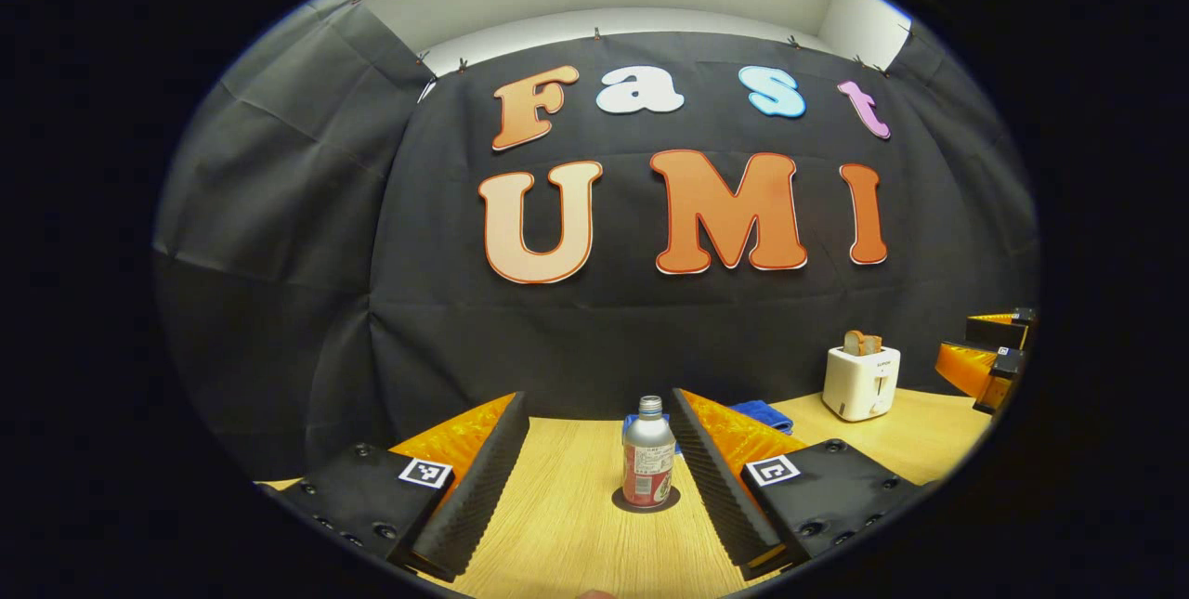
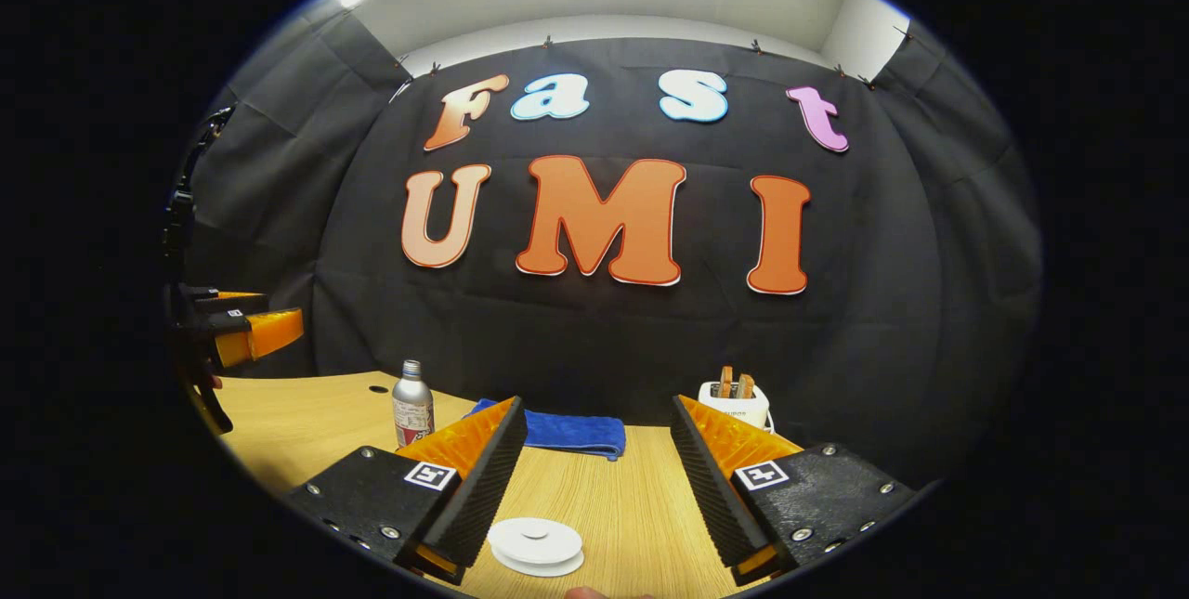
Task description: Open the teacup lid with one hand, grasp the water bottle and pour water into the teacup with the other hand; after pouring, place the water bottle on the coaster and then close the teacup lid.
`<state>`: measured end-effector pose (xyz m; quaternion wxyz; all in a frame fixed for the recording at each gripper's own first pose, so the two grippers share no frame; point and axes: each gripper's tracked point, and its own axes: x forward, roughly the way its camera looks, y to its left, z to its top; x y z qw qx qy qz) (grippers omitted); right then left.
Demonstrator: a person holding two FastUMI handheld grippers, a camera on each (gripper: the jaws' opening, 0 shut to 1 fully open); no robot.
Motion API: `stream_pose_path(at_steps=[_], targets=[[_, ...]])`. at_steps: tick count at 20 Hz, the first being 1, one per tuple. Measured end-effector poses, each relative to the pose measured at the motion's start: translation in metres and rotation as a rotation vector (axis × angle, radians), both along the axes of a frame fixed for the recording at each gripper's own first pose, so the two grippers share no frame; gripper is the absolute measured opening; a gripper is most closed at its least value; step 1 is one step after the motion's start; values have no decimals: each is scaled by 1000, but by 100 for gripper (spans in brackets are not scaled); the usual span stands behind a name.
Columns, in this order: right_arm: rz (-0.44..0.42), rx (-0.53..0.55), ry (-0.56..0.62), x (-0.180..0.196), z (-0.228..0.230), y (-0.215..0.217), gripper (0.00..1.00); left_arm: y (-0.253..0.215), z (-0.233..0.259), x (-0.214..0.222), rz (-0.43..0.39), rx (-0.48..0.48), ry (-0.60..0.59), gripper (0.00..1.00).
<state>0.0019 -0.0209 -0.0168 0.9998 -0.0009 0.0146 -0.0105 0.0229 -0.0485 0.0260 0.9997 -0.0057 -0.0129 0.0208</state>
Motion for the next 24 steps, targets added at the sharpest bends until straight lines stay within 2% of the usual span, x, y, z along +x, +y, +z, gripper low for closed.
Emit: stream_pose_path(at_steps=[5, 6, 7, 18, 19, 20, 24], targets=[[-8, -13, 18, 0, -7, -2, 94, 1, -10, 7, -3, -12, 20, 99], [-6, -10, 19, -1, -6, -2, 94, 2, -10, 7, 0, -14, 20, 96], [-9, -11, 17, -1, -6, -3, 94, 3, -11, 7, 1, -12, 21, 99], [-55, -9, 28, -7, -9, -26, 93, 5, -14, 12, 1, 7, 26, 99], [-58, -5, 26, -8, -7, -27, 94, 5, -13, 11, 0, 7, 23, 96], [-58, -1, 22, -9, -5, -29, 94, 4, -11, 11, -1, 6, 20, 99], [-68, -3, 8, -12, -2, -36, 94, 2, -9, 11, -4, 4, 13, 99]])
